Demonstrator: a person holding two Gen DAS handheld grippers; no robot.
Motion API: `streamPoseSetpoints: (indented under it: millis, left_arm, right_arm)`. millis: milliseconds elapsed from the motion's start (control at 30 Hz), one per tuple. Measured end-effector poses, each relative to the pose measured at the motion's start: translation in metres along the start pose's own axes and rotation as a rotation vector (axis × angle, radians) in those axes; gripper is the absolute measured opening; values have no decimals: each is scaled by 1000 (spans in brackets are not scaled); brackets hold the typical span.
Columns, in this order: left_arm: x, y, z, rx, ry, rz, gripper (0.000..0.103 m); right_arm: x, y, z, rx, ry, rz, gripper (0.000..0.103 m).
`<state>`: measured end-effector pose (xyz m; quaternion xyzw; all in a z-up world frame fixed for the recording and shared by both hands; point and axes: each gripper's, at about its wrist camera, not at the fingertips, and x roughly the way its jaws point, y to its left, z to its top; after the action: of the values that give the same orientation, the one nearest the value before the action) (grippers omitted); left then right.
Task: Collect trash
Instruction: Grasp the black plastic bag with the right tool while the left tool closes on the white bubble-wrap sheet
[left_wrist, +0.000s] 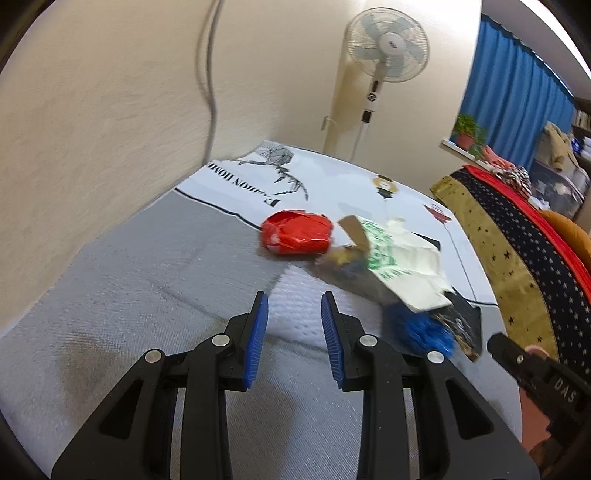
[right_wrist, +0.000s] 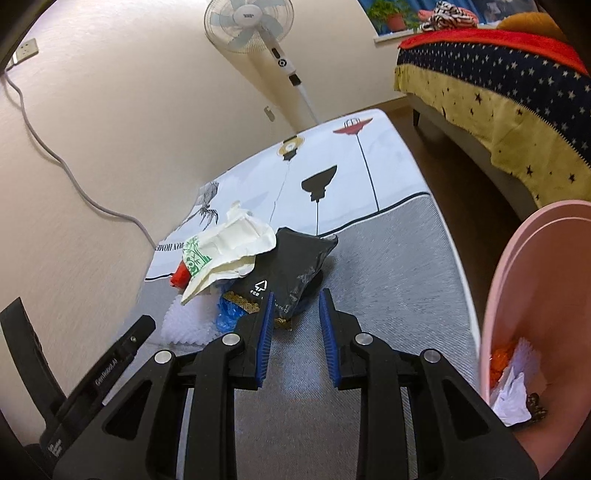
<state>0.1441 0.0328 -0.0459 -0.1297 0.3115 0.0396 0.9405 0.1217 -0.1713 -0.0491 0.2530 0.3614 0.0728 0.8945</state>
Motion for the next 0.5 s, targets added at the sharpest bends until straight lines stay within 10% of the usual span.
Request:
streamPoseSetpoints:
  millis: [500]
  left_arm:
    - [32,12,1,-91,146,-16,45]
  right_arm:
    - [21,1,-1,14,51,49,13]
